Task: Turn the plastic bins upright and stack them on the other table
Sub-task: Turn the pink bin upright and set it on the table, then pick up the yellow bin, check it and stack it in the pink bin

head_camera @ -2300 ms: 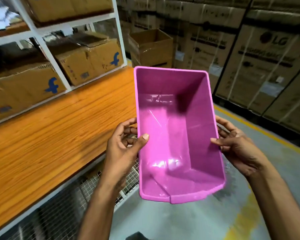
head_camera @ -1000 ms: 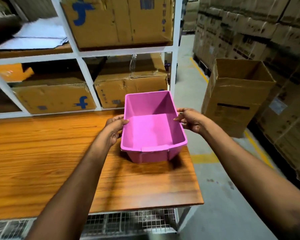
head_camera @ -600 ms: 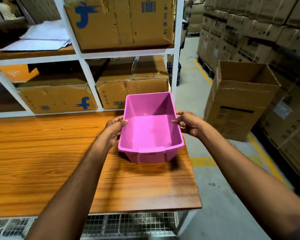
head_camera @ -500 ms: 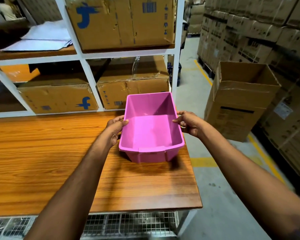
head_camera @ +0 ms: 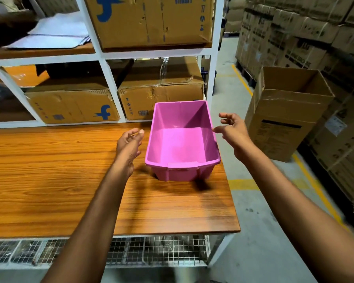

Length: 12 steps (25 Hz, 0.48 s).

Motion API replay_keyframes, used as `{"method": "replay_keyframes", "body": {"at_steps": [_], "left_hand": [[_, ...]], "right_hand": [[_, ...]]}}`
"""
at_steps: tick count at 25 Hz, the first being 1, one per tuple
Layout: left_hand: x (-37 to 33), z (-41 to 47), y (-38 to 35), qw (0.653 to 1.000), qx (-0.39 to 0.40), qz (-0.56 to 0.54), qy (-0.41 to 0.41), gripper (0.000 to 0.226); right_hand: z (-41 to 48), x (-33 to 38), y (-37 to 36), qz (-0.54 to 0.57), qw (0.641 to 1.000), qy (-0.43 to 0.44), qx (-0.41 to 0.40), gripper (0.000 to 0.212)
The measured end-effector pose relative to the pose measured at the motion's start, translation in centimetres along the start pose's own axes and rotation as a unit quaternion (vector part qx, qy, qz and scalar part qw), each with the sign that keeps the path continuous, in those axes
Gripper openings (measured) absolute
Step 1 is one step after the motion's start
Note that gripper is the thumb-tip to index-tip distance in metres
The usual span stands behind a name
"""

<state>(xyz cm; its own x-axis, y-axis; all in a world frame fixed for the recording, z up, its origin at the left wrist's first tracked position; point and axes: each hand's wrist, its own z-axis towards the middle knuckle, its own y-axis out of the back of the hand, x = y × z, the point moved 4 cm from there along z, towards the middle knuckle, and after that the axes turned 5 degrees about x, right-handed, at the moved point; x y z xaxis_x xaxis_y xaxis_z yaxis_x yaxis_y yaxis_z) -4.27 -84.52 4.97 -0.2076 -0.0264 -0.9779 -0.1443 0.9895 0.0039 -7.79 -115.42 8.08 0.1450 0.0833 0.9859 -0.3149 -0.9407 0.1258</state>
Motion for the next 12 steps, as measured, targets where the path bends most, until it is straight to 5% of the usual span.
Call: {"method": "replay_keyframes", "body": {"at_steps": [8, 12], "left_hand": [[2.6, -14.5, 7.2, 0.989, -0.099, -0.052, -0.101, 0.034], [4.9, -20.7, 11.5, 0.981, -0.127, 0.033, -0.141, 0.046]], "right_hand": [[-11.8, 0.9, -4.7, 0.042, 0.976, 0.15, 0.155, 0.038], [-17.8, -0.9, -10.9, 0.025, 0.953, 0.147, 0.265, 0.037]]}}
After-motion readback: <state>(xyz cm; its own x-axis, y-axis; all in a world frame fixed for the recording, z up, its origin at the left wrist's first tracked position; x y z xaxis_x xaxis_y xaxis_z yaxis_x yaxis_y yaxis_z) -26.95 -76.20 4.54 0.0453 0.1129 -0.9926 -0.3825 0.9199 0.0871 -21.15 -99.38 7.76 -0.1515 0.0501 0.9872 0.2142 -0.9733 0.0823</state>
